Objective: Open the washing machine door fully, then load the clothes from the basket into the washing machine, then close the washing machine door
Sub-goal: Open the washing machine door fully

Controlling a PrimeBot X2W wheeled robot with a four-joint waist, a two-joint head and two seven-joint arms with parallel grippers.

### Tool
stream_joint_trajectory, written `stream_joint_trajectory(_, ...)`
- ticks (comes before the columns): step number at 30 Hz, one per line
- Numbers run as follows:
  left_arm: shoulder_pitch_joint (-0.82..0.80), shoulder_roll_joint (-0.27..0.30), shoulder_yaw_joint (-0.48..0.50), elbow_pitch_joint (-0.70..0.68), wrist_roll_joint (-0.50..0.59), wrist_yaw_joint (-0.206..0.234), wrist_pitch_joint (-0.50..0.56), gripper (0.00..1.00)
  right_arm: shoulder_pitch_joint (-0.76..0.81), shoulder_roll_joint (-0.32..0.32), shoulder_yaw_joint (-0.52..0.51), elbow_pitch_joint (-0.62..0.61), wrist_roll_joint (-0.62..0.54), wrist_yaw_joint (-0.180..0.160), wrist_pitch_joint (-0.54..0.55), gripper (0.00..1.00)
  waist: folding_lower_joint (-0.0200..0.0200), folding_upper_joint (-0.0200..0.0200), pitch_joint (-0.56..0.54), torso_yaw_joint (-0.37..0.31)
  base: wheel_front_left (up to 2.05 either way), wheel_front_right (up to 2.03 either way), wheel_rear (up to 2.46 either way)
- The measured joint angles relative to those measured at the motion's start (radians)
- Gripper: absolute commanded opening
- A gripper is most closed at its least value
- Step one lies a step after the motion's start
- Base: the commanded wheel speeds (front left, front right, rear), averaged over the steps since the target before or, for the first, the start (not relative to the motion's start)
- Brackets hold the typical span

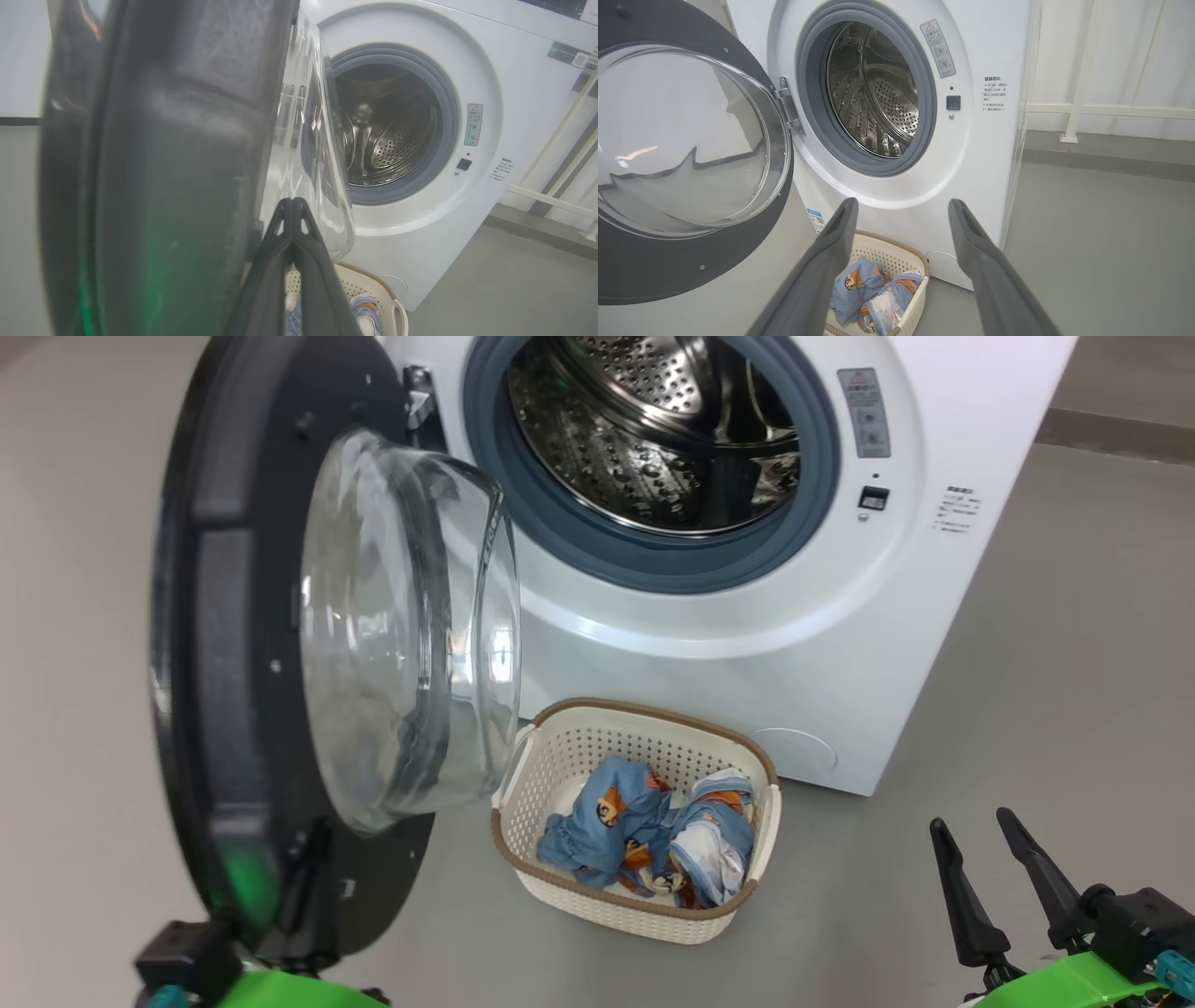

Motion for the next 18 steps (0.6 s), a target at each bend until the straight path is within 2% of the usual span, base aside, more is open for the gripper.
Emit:
stream_joint_trajectory(9, -0.049, 0.041, 0.082, 0.049, -0.028, 0.027, -0.001, 0.00, 0.000, -0.018, 0.007, -0.003, 0.000, 0.000, 0.000, 1.00, 0.0000, 0.0000, 0.026, 0.023, 0.00, 0.00, 0.00)
stream_joint_trajectory(18, -0.150, 0.062, 0.145, 0.140, -0.028, 0.037, -0.012, 0.00, -0.011, -0.045, 0.013, -0.007, 0.000, 0.000, 0.000, 1.00, 0.0000, 0.0000, 0.078, 0.034, 0.00, 0.00, 0.00)
